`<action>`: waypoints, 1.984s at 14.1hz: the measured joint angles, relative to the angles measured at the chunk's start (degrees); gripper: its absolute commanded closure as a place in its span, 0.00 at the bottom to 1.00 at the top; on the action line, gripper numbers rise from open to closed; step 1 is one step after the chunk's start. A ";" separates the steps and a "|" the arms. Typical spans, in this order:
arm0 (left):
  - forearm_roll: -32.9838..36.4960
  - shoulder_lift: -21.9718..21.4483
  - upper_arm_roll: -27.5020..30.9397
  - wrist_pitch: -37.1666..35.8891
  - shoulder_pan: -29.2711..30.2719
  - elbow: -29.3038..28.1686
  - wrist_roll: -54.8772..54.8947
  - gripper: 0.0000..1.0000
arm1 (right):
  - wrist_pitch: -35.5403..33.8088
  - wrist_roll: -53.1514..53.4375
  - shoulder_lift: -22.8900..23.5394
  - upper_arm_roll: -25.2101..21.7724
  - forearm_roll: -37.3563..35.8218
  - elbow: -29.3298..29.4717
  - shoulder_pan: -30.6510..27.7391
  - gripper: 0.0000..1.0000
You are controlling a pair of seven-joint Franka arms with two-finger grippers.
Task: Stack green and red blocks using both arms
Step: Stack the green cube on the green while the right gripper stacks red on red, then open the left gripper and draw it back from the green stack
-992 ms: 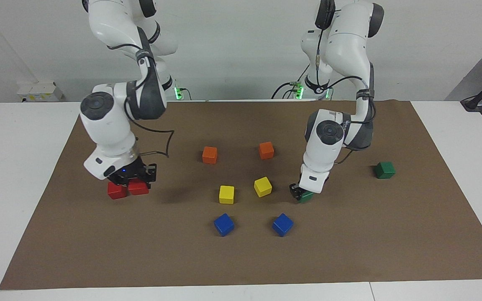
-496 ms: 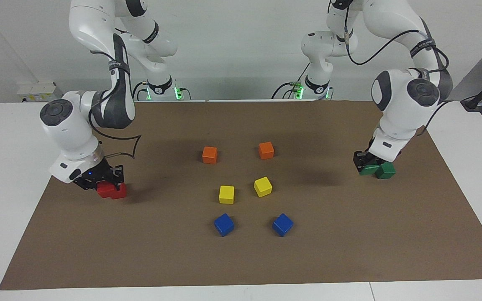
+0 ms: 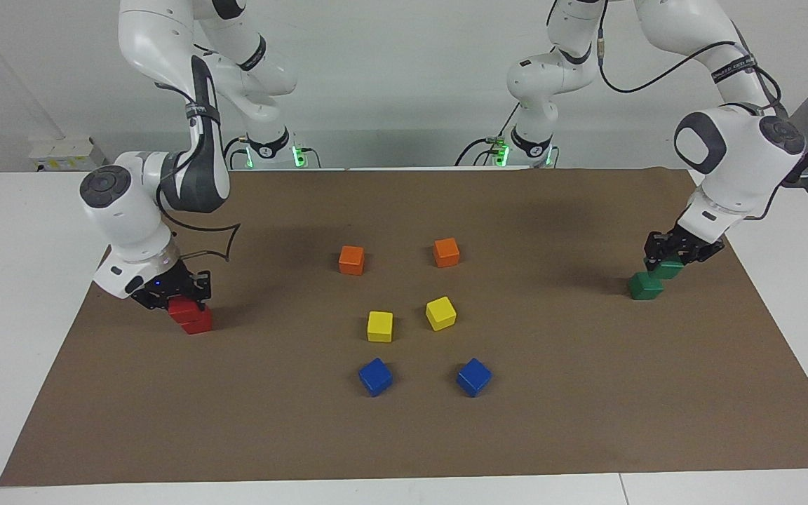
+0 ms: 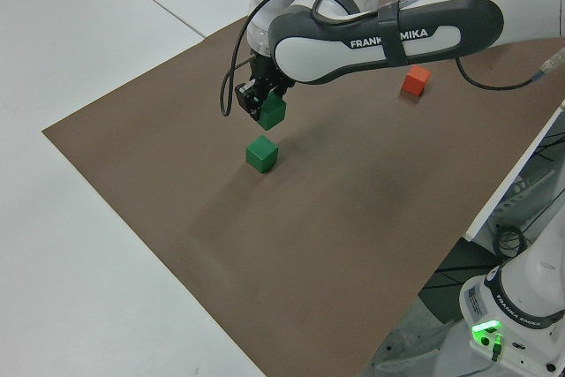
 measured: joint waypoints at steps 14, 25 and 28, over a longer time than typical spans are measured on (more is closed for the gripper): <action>-0.45 0.42 0.01 11.36 1.01 -7.09 0.08 1.00 | 5.83 0.00 -1.83 0.03 0.01 -6.49 -1.33 1.00; -0.68 1.82 -0.20 13.46 0.99 -7.39 -0.31 1.00 | 5.88 0.00 -2.11 0.06 0.01 -7.29 -1.33 1.00; -0.71 1.82 -0.18 13.44 0.99 -7.39 -0.34 0.00 | 5.88 0.00 -2.22 0.09 0.01 -7.43 -1.33 1.00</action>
